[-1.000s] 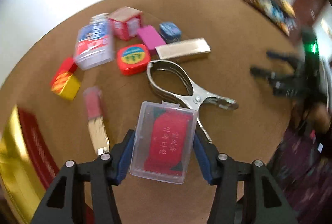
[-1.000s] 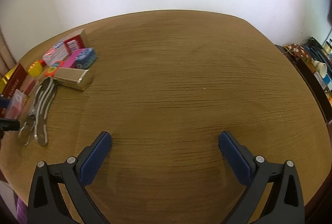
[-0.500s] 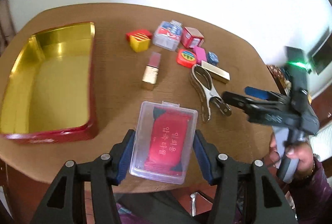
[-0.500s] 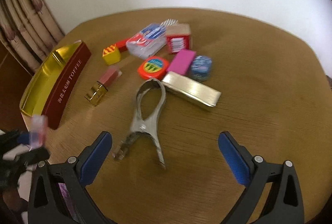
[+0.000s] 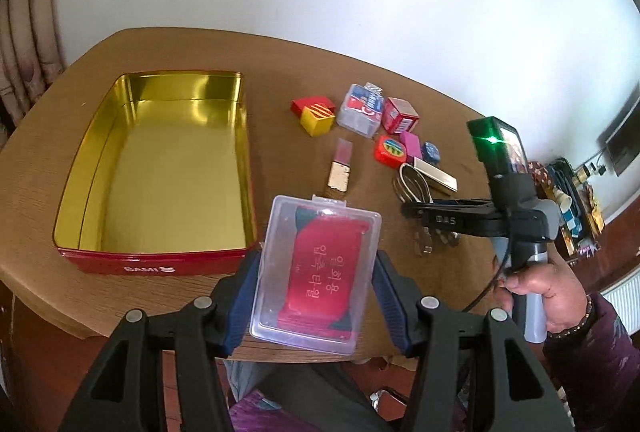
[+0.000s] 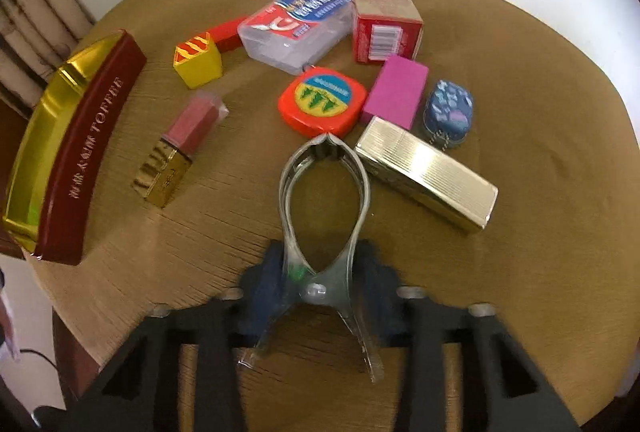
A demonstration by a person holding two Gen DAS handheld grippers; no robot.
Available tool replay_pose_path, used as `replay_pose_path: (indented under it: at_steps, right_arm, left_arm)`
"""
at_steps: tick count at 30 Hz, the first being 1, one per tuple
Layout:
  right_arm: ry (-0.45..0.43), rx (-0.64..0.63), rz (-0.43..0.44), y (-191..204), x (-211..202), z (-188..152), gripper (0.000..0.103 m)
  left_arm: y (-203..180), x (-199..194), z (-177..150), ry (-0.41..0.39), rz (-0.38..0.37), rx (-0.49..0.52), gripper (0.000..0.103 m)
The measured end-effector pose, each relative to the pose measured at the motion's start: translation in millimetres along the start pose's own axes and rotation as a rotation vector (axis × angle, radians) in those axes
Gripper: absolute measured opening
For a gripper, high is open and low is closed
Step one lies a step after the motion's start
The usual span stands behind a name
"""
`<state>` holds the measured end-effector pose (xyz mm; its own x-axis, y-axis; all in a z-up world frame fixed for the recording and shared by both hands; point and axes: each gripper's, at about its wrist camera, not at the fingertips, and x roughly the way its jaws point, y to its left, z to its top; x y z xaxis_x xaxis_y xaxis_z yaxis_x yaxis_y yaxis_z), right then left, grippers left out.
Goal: Organize rigid objects
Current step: 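Lift the box toward the tin tray with left gripper while right gripper grasps the silver clip, then lower the box into the tray and open left gripper while right carries the clip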
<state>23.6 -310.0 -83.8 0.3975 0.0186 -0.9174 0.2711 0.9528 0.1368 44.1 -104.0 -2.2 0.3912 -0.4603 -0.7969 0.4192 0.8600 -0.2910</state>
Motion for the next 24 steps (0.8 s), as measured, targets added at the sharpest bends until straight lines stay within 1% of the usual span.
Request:
replay_pose_path:
  at_steps: [2,4,7,10,12,13,15,16,17,19,22,24]
  right_arm:
    - [-0.012,-0.007,0.028,-2.3,-4.9,-2.6,0.03]
    - [-0.037,-0.014,0.097,-2.1,-15.2,-8.0,0.03]
    - [-0.074,-0.024,0.114,1.9,-34.1,-11.1,0.03]
    - [-0.094,-0.029,0.161,6.8,-52.2,-9.9,0.03]
    - [-0.109,-0.03,0.193,10.1,-64.8,-5.6,0.03]
    - [-0.116,-0.031,0.206,12.5,-69.8,-4.4,0.03]
    - [-0.131,-0.034,0.236,19.8,-81.0,-4.5,0.03]
    - [-0.134,-0.035,0.244,22.7,-81.2,1.4,0.03]
    - [-0.138,-0.041,0.254,30.0,-84.8,3.0,0.03]
    - [-0.137,-0.043,0.277,40.4,-85.7,9.0,0.03]
    - [-0.139,-0.049,0.298,48.7,-91.1,12.9,0.03]
    - [-0.139,-0.051,0.315,52.1,-94.2,16.2,0.03]
  left_arm:
    - [4.6,-1.3,1.3,0.0,-0.001,-0.019,0.057]
    - [11.5,-6.5,4.7,-0.011,0.003,-0.036,0.057]
    - [25.4,-16.0,13.6,-0.035,0.027,-0.063,0.057]
    - [45.7,-22.0,35.0,-0.049,0.082,-0.068,0.057]
    - [57.0,-18.0,50.5,-0.047,0.118,-0.062,0.057]
    - [64.9,-13.5,61.4,-0.043,0.141,-0.064,0.057]
    - [78.1,0.3,78.0,-0.024,0.164,-0.058,0.057]
    - [84.2,8.2,85.8,-0.014,0.19,-0.059,0.057]
    - [91.3,19.8,94.4,0.004,0.224,-0.056,0.057]
    - [101.9,41.2,108.0,0.039,0.246,-0.039,0.057]
    - [115.2,65.5,121.1,0.07,0.289,-0.031,0.057]
    - [127.1,81.0,128.2,0.094,0.328,-0.045,0.057]
